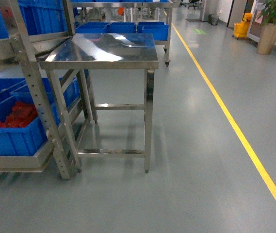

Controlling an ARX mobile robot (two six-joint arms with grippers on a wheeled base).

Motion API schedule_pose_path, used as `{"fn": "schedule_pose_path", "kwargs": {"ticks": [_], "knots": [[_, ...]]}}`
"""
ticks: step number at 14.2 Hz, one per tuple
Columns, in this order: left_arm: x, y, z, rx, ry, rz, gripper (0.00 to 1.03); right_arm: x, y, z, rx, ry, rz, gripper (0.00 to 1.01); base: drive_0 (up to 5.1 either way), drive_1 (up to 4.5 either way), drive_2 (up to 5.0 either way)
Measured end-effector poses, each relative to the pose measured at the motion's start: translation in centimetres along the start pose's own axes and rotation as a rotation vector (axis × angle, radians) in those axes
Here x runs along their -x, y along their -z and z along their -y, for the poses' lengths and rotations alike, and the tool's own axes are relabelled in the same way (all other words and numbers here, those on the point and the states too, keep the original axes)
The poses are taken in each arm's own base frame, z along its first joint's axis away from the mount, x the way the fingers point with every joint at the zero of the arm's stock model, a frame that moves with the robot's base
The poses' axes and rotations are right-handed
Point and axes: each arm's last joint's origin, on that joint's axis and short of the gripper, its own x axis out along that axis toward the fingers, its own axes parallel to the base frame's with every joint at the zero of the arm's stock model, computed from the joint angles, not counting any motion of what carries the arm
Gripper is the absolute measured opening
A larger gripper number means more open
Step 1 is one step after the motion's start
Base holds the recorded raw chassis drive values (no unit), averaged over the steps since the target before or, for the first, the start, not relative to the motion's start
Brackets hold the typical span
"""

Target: Sort blue parts and orange caps into right shelf containers

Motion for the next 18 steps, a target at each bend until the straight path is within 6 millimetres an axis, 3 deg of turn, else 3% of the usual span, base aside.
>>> {"fn": "schedule_pose_path", "kwargs": {"ticks": [14, 18], "knots": [[0.00, -0.01, -0.01, 0.000, -0.002, 0.001, 0.43, 0.00, -0.06, 0.00, 0.000, 0.000, 0.006, 0.43, -0.1, 4.18, -4.4], [0.00, -0.03, 0.01, 0.000, 0.004, 0.003, 0.43, 0.00, 0.03, 0.01, 0.000, 0.002, -0.003, 0.43, -1.2, 0.62, 0.6]]}}
